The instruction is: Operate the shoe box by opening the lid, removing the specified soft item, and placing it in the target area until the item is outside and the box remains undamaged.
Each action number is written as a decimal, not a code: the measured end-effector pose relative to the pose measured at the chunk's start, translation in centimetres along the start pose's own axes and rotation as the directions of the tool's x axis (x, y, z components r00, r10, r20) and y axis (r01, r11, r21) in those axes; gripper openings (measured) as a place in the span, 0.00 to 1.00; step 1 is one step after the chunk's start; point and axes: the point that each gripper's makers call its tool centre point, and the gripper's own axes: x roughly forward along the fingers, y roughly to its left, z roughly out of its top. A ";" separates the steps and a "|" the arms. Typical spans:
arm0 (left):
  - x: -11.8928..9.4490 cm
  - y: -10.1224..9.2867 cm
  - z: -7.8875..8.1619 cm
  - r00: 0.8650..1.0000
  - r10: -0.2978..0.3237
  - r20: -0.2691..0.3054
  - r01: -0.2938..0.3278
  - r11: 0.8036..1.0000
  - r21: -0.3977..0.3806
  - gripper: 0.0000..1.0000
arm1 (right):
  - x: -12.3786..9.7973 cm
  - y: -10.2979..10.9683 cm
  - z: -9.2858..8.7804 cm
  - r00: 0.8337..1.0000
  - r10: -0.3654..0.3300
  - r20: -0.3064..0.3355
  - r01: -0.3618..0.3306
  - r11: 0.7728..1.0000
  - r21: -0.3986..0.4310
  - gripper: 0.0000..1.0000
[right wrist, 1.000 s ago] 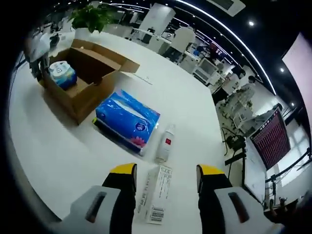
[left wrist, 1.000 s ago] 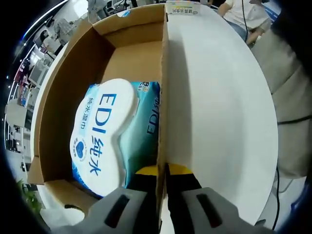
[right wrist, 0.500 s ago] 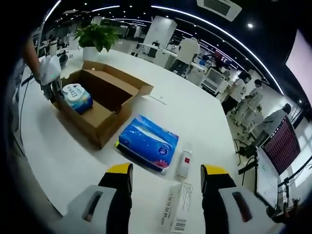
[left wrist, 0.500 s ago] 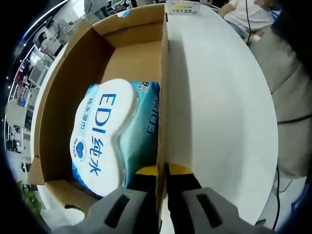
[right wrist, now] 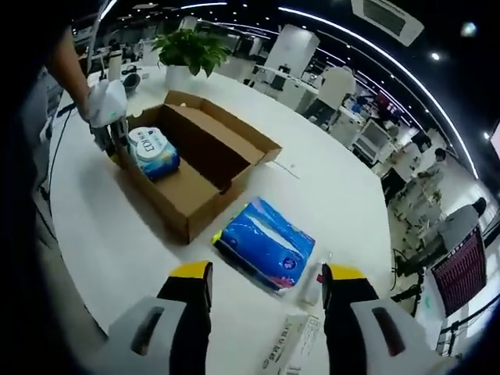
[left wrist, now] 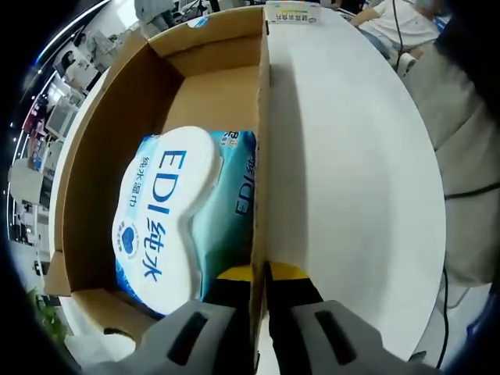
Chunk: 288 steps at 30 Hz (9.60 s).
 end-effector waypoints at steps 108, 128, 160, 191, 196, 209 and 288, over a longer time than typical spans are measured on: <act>-0.1 0.0 0.1 1.000 0.000 0.000 0.000 1.000 -0.001 0.01 | 11.1 15.7 14.1 0.748 0.647 -0.151 -0.646 0.656 -0.390 0.59; 0.0 0.0 0.0 1.000 -0.003 -0.001 0.003 1.000 -0.007 0.01 | 13.1 18.3 15.5 0.716 0.693 -0.083 -0.677 0.662 -0.322 0.56; -0.1 0.0 0.1 1.000 -0.003 -0.002 0.003 1.000 -0.009 0.01 | 15.8 22.2 13.1 0.670 0.730 -0.138 -0.733 0.619 -0.282 0.57; -0.1 -0.1 0.1 1.000 -0.005 0.000 0.005 1.000 -0.017 0.01 | 16.6 15.4 9.1 0.639 0.726 -0.254 -0.761 0.546 -0.352 0.56; 0.0 -0.1 0.1 1.000 -0.005 0.000 0.005 1.000 -0.019 0.01 | 16.5 15.4 9.0 0.641 0.718 -0.271 -0.760 0.542 -0.359 0.56; -0.1 -0.7 0.2 0.997 -0.072 -0.005 0.072 0.995 -0.072 0.08 | 16.1 14.8 9.0 0.698 0.669 -0.255 -0.704 0.578 -0.413 0.60; -2.5 8.6 6.9 0.940 -0.035 0.341 0.065 0.995 -0.077 0.70 | 15.1 13.6 11.2 0.750 0.648 -0.135 -0.639 0.655 -0.403 0.61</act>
